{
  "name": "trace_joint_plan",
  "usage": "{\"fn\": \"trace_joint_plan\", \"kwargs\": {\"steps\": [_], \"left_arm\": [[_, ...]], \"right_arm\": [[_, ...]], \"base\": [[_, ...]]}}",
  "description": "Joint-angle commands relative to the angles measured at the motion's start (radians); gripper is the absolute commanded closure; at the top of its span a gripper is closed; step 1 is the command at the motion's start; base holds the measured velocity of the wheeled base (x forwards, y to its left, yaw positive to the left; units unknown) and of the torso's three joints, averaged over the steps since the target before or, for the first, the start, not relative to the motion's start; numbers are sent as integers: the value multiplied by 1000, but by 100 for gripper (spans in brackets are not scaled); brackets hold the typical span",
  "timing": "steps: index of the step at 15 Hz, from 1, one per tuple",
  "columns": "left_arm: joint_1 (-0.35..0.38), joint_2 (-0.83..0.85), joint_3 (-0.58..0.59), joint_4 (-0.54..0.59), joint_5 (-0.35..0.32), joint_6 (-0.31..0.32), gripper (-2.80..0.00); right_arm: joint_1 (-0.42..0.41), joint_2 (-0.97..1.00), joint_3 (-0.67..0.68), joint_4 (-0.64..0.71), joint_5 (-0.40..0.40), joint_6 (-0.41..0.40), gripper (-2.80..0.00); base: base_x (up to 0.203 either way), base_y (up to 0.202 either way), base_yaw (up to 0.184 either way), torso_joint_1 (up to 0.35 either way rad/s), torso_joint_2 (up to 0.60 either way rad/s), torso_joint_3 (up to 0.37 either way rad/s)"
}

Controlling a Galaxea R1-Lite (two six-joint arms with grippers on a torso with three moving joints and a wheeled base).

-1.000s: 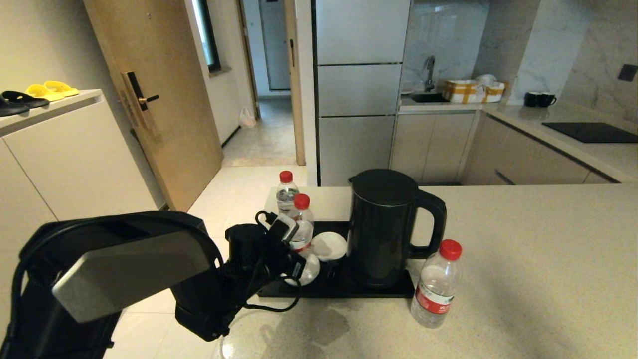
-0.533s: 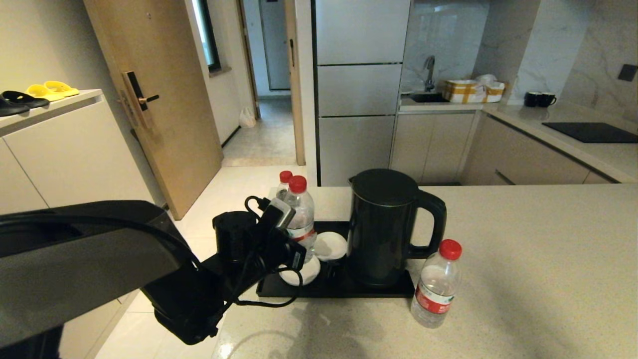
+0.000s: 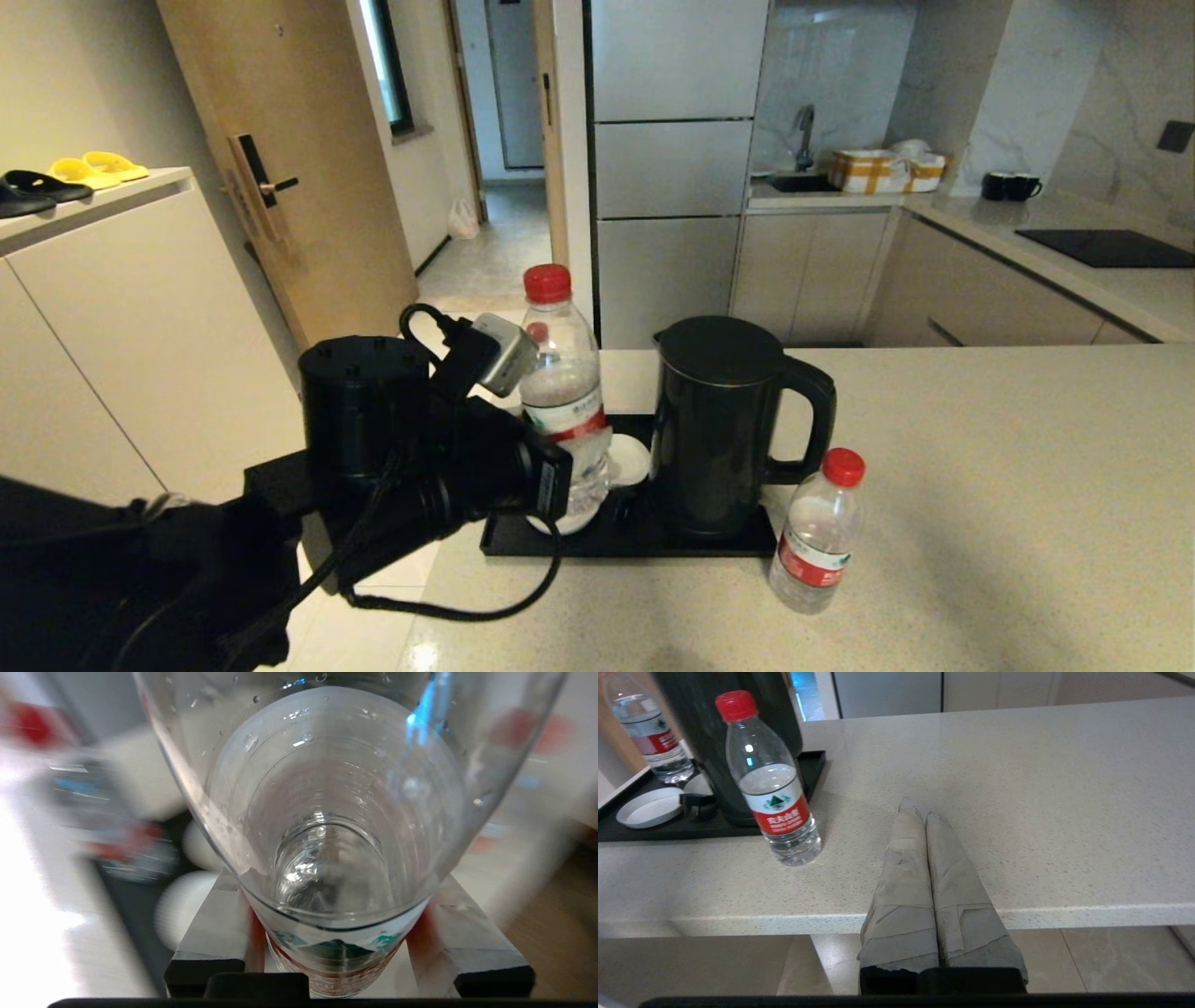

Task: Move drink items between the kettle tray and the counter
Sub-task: Place it in front of you

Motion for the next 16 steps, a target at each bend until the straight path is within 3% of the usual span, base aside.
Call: {"fn": "trace_joint_plan", "kwargs": {"steps": [1,4,7,10,16], "left_arm": [[-151,-109,15,52,69,-38,0],[-337,-52,19,51,201,-106,0],[-415,98,15,-50,297,-127,0],[-426,249,15,-217,382,-100,0],[-350,500,1,-356,399,-55,0]], "right_arm": [[0,1,0,0,0,0,0],[0,1,0,0,0,0,0],[0,1,0,0,0,0,0],[0,0,0,0,0,0,0],[0,1,0,0,0,2,0]], "base": [[0,0,0,0,0,0],[0,0,0,0,0,0],[0,0,0,0,0,0],[0,0,0,0,0,0],[0,0,0,0,0,0]]}}
